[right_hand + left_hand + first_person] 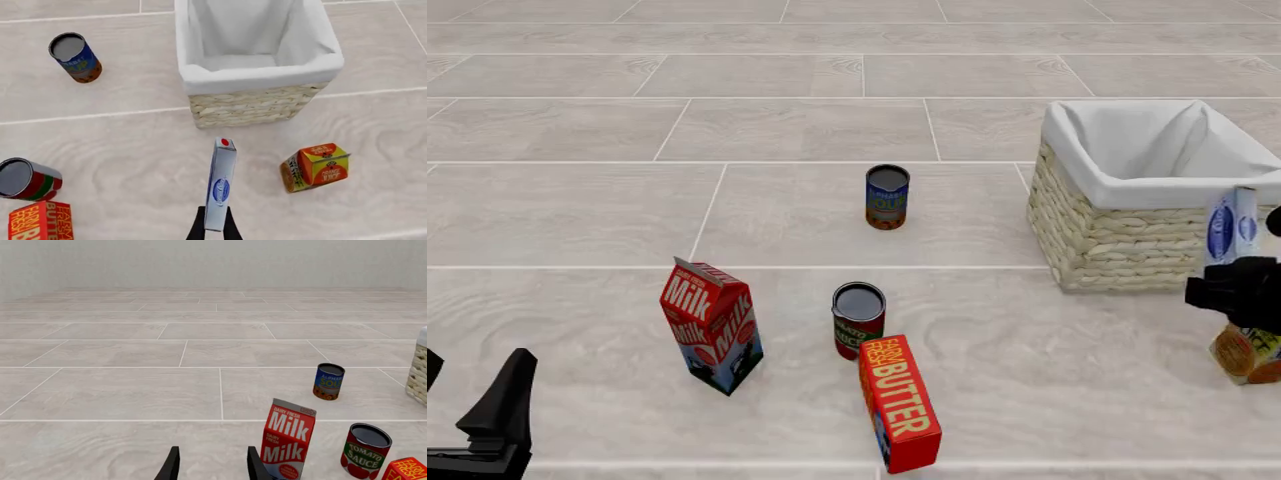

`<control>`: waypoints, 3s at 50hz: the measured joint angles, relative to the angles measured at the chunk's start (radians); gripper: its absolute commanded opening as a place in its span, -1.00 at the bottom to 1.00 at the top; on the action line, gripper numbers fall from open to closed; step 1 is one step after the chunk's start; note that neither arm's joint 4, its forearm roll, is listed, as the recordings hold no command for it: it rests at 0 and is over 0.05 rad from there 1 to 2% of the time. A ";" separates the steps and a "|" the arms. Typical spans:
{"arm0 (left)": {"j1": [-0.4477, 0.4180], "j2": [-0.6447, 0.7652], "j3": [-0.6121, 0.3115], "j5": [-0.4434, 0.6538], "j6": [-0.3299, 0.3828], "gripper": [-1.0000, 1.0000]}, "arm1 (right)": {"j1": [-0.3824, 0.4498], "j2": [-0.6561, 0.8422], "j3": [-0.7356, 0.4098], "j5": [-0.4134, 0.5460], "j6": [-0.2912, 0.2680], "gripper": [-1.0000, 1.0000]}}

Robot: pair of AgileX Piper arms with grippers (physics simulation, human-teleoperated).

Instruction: Pick the cream cheese and place it in the basket.

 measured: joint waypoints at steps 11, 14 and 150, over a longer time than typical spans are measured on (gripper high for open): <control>0.000 0.000 0.000 0.000 0.000 1.00 | 0.034 0.059 -0.128 0.045 0.005 -1.00; 0.000 0.000 0.000 0.000 0.000 1.00 | 0.040 0.081 -0.166 0.053 0.008 -1.00; 0.000 0.000 0.000 0.000 0.000 1.00 | -0.124 1.209 -1.354 0.551 -0.325 -1.00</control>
